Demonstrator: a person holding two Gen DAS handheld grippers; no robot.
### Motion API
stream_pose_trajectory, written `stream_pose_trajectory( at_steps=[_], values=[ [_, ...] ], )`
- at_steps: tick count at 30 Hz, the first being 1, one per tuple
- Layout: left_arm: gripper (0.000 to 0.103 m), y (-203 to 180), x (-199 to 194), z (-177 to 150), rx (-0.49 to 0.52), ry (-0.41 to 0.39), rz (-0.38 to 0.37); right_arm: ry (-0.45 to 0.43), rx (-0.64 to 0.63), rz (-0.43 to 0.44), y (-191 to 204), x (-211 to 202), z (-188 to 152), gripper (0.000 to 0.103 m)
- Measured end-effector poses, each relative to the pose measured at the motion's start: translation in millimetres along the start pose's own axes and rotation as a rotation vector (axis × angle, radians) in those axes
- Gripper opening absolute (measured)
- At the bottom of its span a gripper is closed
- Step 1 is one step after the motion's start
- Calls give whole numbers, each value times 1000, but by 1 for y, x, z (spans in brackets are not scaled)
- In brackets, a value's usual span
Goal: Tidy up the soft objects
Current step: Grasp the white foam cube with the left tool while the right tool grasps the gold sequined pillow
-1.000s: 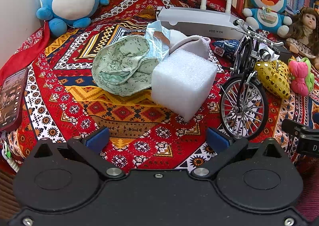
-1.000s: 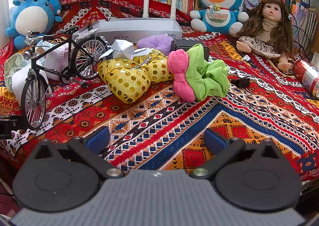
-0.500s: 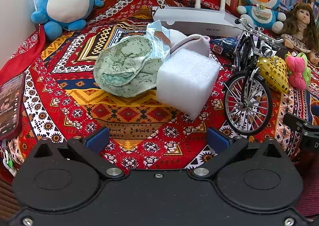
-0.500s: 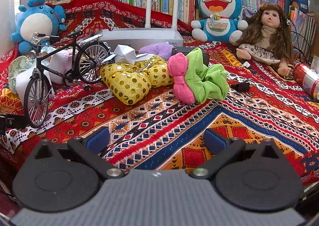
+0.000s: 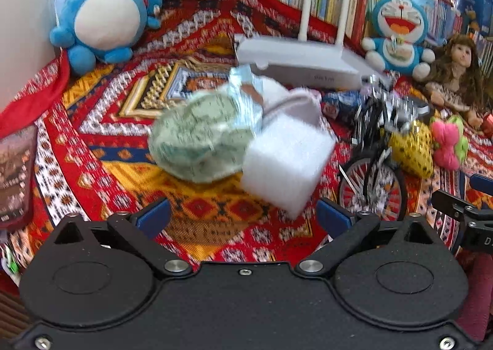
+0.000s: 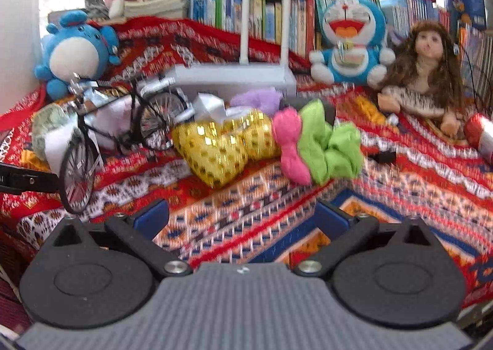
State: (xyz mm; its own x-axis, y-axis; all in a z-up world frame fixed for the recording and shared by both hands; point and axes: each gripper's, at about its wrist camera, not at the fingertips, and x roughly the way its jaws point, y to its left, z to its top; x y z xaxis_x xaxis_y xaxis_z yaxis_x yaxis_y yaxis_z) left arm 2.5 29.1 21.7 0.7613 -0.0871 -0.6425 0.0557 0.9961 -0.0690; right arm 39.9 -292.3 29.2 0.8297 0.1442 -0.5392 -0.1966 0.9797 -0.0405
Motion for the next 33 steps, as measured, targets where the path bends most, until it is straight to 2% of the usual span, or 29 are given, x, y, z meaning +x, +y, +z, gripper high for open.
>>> stream_pose_trajectory(
  at_steps=[4,9,10,12,14,16,20,22,25,27,29,33],
  values=[
    [89,10,-9,11,-55,-60,-43,-49,-12,3,-1,-3,12,100],
    [66,14,-14,21,-88,-92,-92,-80,2,-9,-6,3,26,90],
    [62,13,-14,21,-89,-92,-100,-80,9,-10,-7,5,28,86],
    [48,12,-13,21,-99,-85,-115,-77,20,-9,-8,9,30,80],
    [45,11,-13,20,-102,-80,-130,-77,29,-8,-8,10,31,73],
    [44,9,-12,18,-86,-78,-132,-77,25,13,-4,10,30,65],
    [45,6,-9,15,-82,-69,-146,-68,-26,51,8,12,26,65],
    [49,5,-8,14,-83,-66,-153,-58,-36,53,13,15,25,65],
    [60,4,-3,14,-98,-60,-158,-41,-41,48,16,22,26,65],
    [68,4,1,15,-123,-52,-164,-39,-43,41,17,26,26,70],
    [71,5,6,16,-145,-48,-172,-36,-44,40,18,31,28,75],
    [70,5,16,16,-166,-29,-187,-37,-59,31,18,40,30,77]
  ],
)
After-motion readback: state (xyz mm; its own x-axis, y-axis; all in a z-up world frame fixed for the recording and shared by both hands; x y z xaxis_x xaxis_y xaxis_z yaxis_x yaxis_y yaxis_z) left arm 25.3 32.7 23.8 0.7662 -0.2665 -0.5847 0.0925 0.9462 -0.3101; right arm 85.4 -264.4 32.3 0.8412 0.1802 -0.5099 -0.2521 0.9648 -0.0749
